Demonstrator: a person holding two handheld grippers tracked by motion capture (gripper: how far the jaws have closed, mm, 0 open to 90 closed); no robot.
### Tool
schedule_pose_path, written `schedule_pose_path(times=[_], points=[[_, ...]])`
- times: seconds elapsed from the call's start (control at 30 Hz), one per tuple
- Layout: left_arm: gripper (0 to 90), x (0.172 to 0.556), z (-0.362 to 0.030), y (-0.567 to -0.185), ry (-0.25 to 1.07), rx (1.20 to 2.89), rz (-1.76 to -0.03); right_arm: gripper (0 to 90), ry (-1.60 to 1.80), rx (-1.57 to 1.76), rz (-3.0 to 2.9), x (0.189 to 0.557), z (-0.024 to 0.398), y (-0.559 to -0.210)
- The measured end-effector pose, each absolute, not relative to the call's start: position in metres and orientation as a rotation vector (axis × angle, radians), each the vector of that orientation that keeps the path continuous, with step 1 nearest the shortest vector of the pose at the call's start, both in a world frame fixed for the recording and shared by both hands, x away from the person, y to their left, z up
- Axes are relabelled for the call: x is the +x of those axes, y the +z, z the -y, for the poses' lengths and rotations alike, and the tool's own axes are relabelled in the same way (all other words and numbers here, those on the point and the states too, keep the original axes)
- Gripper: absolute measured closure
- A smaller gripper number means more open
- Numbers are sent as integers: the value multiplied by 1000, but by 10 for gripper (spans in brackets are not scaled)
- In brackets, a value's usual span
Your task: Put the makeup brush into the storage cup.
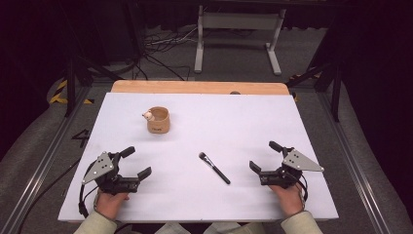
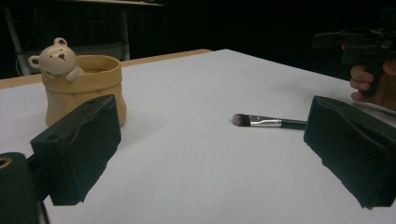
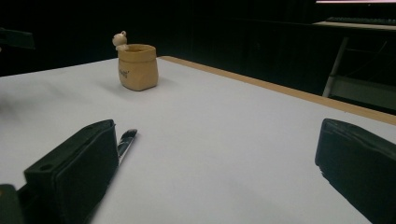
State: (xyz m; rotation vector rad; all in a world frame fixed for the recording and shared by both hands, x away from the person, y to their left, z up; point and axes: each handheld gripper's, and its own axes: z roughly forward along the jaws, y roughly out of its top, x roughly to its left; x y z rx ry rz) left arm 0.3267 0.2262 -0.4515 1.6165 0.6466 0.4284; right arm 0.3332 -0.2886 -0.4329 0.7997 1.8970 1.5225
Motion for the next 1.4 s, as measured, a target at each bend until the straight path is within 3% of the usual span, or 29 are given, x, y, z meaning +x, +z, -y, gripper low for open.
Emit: schedule_pose_path(times=[0.6,1.4], points=[[54,325,-227,-450,410,1623,-646,0,1482,757,-1912,332,282,-424],[59,325,-226,-450,401,1627,-641,0,1517,672,-2039,352,221,-402]])
